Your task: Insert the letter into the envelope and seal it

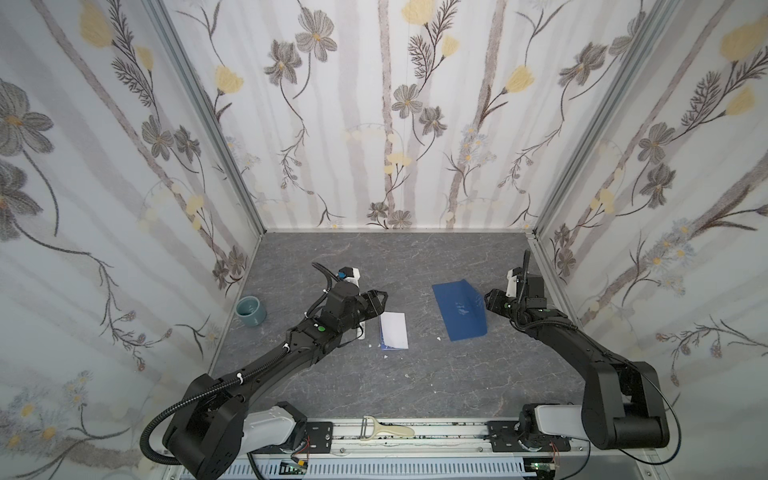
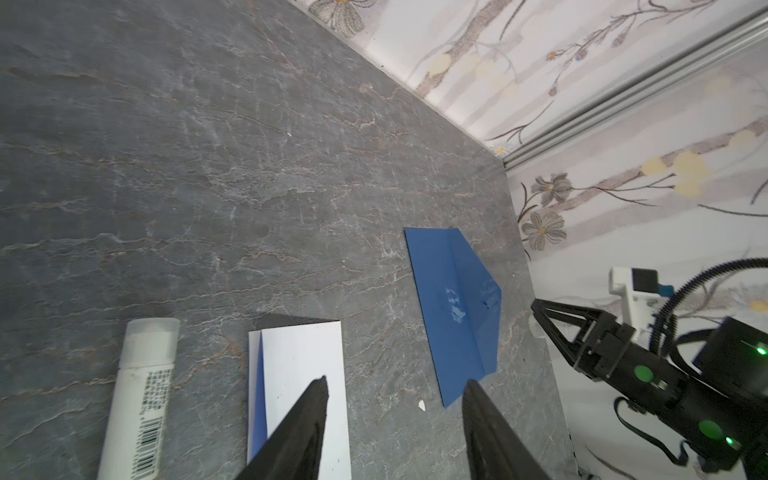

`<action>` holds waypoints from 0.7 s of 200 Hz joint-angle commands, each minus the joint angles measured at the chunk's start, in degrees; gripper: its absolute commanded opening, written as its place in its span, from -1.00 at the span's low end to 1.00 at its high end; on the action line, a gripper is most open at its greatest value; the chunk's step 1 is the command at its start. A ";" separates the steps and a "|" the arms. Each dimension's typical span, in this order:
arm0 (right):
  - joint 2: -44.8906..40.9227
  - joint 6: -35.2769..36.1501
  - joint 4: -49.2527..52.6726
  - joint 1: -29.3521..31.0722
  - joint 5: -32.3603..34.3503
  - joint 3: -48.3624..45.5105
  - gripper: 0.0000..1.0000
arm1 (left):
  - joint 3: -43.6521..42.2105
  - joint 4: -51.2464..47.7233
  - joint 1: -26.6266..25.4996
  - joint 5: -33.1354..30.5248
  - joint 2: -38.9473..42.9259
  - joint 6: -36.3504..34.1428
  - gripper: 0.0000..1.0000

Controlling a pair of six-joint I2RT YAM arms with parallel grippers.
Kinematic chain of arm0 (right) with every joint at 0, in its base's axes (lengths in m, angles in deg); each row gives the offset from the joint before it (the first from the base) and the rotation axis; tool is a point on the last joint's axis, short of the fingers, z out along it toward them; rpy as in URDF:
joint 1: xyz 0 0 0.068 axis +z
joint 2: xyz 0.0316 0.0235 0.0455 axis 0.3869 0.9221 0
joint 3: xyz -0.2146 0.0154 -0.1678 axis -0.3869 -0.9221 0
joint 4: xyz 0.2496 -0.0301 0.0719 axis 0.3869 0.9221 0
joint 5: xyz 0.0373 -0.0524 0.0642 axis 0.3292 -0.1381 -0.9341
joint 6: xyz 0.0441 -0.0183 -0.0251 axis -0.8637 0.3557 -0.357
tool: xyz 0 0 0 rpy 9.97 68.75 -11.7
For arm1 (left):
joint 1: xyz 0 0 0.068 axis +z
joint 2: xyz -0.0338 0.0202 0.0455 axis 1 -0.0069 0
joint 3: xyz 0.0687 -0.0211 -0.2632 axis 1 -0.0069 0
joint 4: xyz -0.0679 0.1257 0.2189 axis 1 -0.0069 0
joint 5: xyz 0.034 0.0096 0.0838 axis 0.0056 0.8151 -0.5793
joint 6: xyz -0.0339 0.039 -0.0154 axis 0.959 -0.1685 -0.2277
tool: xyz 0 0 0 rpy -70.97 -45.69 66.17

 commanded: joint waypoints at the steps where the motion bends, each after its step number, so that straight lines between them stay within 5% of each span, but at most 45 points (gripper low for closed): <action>1: 2.70 0.75 -1.93 -0.02 -0.28 1.29 0.07 | -1.35 6.11 0.94 3.26 0.50 0.18 0.07; 140: 14.62 0.37 -4.48 1.34 -4.98 7.17 -0.31 | -3.00 8.41 4.60 6.26 -1.18 1.52 0.06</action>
